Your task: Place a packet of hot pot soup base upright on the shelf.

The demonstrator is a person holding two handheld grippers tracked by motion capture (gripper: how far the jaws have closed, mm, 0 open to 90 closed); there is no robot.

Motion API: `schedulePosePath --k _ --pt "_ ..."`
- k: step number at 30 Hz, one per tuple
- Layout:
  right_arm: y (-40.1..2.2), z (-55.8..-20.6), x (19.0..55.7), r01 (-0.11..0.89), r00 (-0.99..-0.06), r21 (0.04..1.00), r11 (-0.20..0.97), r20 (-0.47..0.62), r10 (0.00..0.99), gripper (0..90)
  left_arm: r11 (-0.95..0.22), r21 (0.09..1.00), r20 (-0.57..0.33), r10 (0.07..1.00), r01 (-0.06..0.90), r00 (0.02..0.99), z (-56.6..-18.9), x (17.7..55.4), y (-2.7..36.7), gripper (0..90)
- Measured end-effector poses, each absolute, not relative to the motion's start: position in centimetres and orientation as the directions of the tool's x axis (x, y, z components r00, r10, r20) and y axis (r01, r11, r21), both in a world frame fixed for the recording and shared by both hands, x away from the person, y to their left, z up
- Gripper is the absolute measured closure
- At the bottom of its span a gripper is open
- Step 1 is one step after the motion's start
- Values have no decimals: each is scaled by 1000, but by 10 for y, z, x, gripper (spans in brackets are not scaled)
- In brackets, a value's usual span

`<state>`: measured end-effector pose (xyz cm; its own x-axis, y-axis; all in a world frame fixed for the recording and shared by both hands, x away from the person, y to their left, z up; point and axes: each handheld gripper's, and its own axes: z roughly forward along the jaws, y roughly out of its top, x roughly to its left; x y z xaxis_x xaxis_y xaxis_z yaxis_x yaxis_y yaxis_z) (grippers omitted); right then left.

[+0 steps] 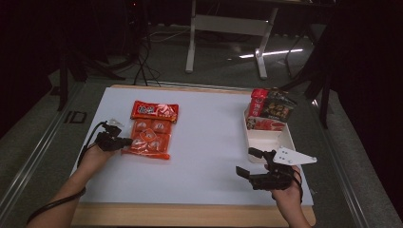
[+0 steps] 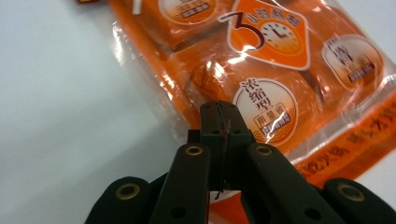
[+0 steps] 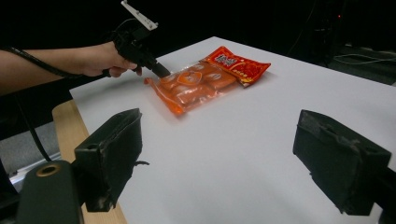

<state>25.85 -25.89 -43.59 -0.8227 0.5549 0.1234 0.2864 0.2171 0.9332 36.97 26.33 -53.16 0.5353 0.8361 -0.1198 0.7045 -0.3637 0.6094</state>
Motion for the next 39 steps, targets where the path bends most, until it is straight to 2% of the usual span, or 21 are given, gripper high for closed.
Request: schedulePosePath --k 8,26,39 --pt "-260 -436 258 286 -822 933 219 121 557 153 -340 612 -127 849 714 513 -532 379 266 900" --pt "-260 -438 259 296 -823 929 222 130 553 153 -330 621 -70 880 711 470 -521 434 253 900" --pt "-262 -441 261 306 -821 926 222 139 554 153 -269 620 -73 915 737 396 -527 474 255 900"
